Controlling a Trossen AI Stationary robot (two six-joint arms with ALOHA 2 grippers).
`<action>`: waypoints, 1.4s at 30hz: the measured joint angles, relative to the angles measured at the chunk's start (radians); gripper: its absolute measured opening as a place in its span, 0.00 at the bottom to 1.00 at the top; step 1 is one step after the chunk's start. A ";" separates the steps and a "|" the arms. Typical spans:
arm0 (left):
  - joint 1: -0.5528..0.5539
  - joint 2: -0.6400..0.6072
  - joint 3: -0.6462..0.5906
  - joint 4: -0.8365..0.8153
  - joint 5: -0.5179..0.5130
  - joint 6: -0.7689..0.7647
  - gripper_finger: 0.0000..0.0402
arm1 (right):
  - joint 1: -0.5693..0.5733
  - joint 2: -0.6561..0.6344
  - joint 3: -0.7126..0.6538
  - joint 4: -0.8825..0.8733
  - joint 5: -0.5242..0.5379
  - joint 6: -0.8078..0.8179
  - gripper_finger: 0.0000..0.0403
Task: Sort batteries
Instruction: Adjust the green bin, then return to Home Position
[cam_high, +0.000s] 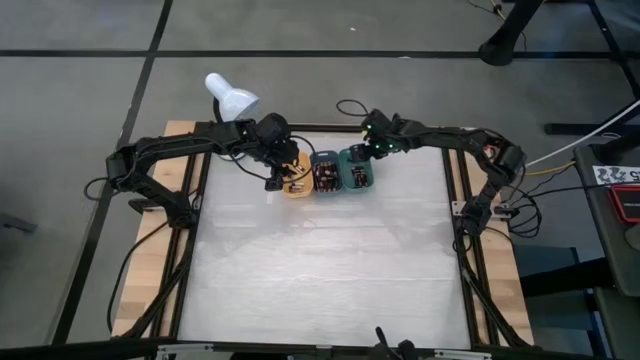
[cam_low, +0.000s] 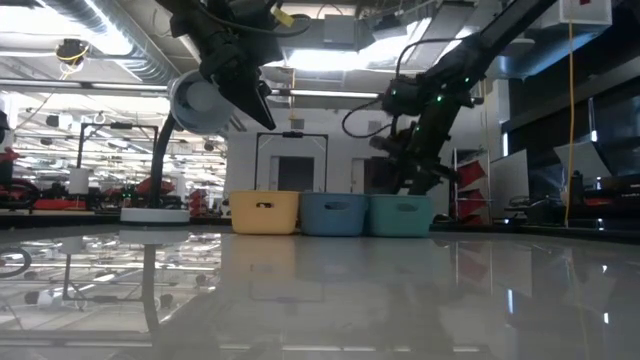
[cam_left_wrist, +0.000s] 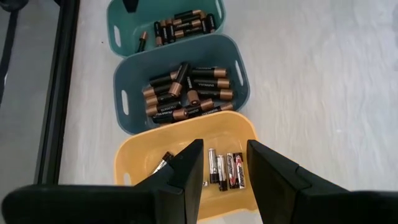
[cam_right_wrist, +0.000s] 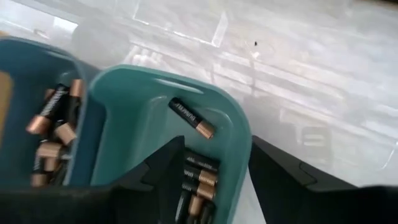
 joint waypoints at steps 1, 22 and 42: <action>0.000 0.000 0.000 0.002 0.000 0.000 0.28 | 0.000 -0.014 0.000 -0.010 0.000 -0.008 0.43; -0.060 -0.231 -0.001 0.080 -0.002 -0.149 0.28 | 0.294 -0.369 -0.002 -0.026 0.080 -0.349 0.43; -0.210 -0.876 -0.574 0.509 -0.187 -0.377 0.28 | 0.628 -0.633 -0.129 0.108 0.439 -0.468 0.43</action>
